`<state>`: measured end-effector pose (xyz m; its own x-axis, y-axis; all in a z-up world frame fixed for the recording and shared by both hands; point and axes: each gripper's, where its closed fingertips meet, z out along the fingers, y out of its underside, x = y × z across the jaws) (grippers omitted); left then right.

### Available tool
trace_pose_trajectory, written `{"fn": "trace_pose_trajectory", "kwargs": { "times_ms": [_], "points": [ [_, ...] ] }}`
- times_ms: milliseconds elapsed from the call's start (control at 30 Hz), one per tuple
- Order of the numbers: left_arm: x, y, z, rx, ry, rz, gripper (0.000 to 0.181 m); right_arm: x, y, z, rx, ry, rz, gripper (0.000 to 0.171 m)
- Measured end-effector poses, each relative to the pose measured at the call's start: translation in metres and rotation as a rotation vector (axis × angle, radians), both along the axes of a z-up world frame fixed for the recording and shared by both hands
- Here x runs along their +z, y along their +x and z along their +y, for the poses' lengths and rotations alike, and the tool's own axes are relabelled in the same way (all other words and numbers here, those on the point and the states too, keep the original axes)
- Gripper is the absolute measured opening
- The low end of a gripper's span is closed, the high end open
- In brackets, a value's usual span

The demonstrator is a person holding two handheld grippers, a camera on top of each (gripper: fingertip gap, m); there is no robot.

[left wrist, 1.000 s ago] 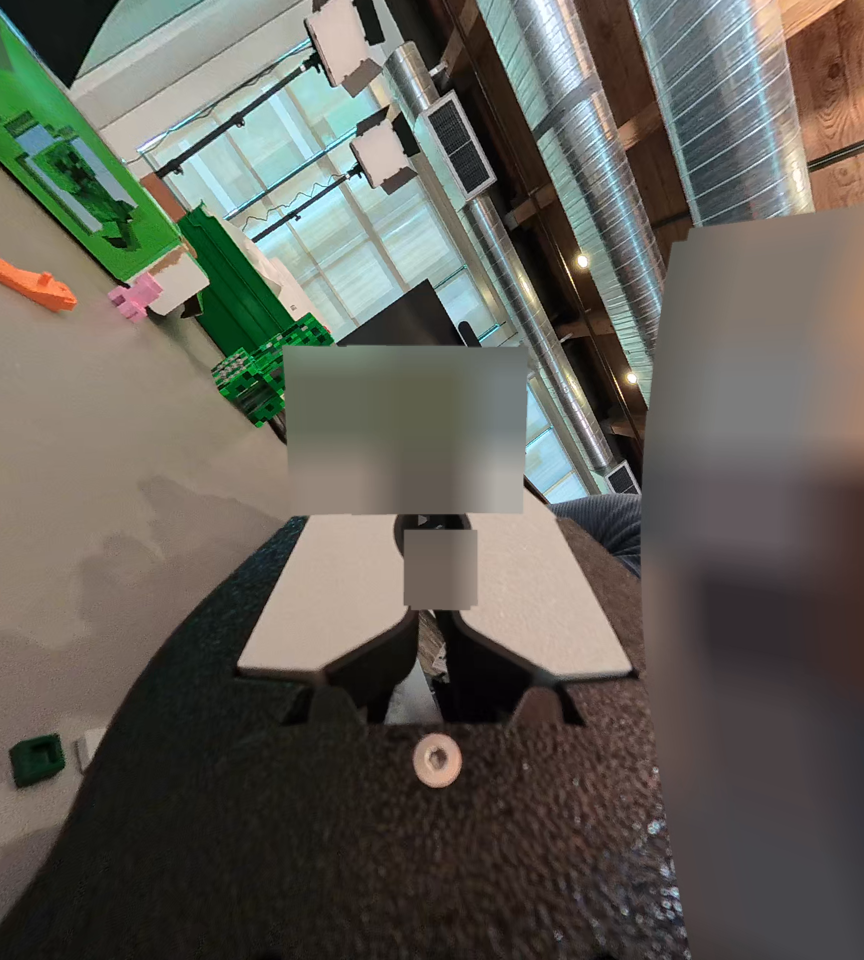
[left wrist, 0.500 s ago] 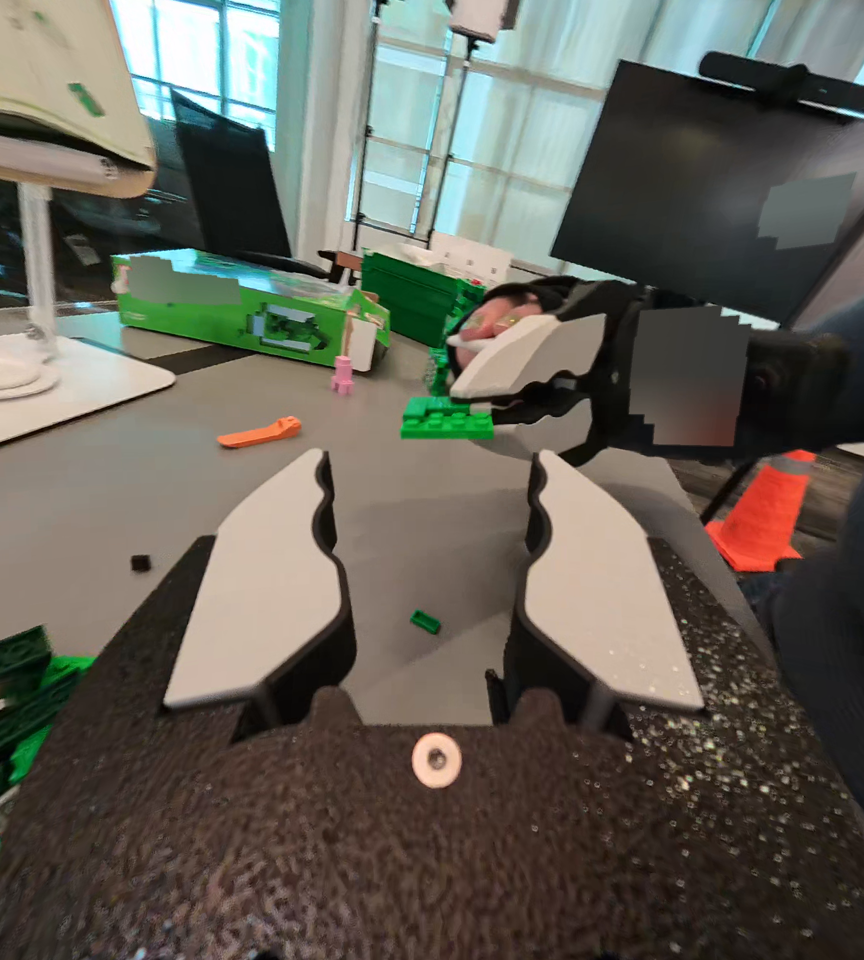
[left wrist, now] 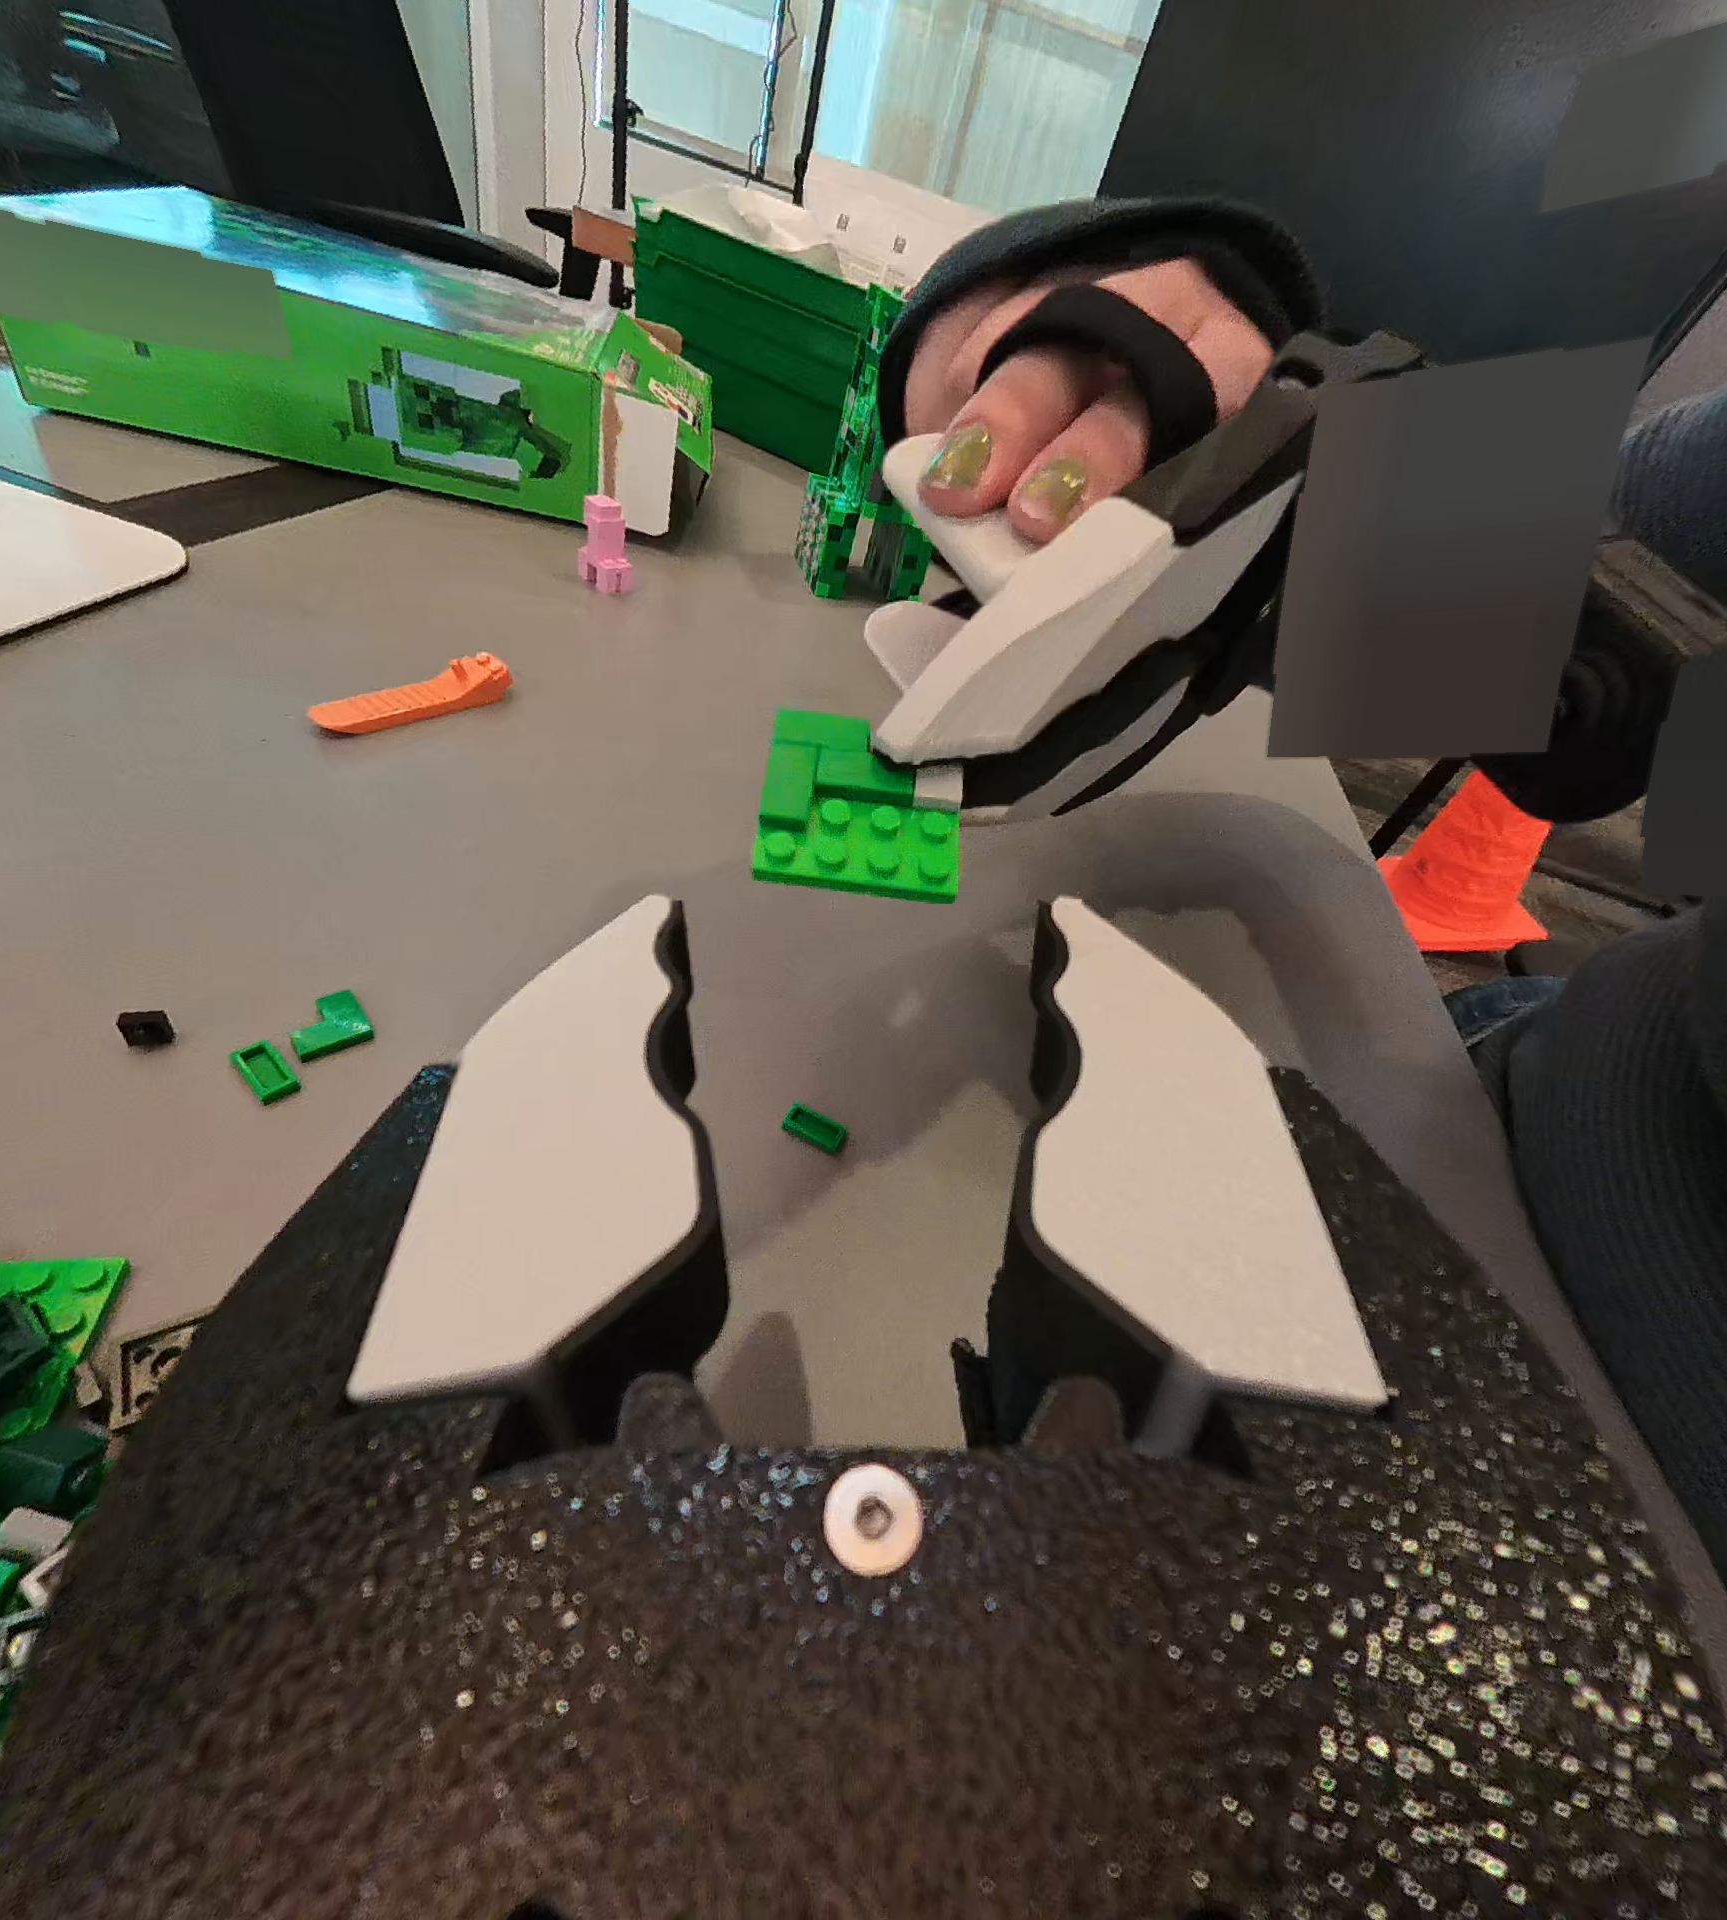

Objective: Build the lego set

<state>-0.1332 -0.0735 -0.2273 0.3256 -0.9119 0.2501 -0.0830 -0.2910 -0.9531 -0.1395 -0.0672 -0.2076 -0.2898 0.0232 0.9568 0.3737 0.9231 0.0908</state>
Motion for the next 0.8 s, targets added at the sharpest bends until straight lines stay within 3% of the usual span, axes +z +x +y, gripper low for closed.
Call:
{"fn": "trace_pose_trajectory", "kwargs": {
  "times_ms": [333,800],
  "points": [
    [-0.006,0.004,-0.004,-0.014,0.056,0.07,0.036,-0.01,0.001,-0.009,0.041,0.052,-0.081,0.006],
    [-0.011,0.003,-0.004,-0.022,0.005,0.067,0.035,-0.013,0.001,-0.007,0.018,0.007,-0.034,0.006]
  ]
}}
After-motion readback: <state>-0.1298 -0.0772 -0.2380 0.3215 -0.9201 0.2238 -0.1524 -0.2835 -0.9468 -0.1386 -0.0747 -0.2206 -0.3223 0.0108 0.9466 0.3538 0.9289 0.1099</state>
